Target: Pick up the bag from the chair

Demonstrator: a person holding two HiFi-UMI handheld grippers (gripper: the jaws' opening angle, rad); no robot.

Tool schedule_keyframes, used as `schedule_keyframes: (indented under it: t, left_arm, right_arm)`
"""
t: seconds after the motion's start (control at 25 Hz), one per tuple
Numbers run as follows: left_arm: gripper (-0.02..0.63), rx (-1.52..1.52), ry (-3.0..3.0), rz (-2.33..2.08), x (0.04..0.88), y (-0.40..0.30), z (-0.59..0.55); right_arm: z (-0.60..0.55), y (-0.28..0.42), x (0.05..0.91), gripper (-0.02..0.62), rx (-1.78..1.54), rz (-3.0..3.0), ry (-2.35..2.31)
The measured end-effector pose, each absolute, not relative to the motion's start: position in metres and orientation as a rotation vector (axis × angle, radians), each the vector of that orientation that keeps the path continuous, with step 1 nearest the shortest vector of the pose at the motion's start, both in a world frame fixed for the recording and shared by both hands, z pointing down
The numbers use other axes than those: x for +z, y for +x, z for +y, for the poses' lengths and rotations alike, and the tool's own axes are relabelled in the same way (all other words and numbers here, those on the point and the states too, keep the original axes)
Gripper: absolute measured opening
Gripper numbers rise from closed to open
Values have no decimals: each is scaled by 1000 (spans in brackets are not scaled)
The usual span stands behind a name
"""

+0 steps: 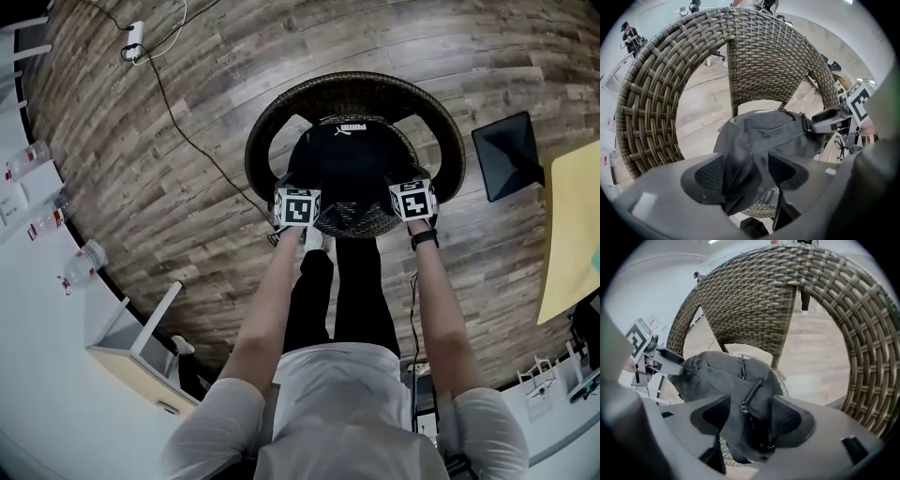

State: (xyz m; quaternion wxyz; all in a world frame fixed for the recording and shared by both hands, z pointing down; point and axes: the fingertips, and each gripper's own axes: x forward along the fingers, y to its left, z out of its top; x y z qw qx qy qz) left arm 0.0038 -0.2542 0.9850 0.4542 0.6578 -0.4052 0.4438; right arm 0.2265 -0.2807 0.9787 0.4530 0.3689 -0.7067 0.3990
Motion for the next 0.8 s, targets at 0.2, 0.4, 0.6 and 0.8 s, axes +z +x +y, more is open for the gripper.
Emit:
schedule_keyframes:
  t: [0.2, 0.4, 0.6, 0.8]
  left_arm:
    - [284, 1093, 1591, -1020, 1005, 2, -253]
    - [227, 1109, 1562, -984, 1019, 0, -244]
    - [141, 1154, 1594, -962, 1019, 2, -239]
    - [54, 1213, 1632, -943, 1010, 8, -237]
  right_arm:
    - [-278, 226, 1004, 261, 1048, -1728, 911]
    - [-266, 225, 1020, 245, 1080, -1693, 938]
    - [-264, 224, 1019, 139, 1111, -1683, 930]
    - [-267, 223, 1003, 58, 1104, -1709, 961]
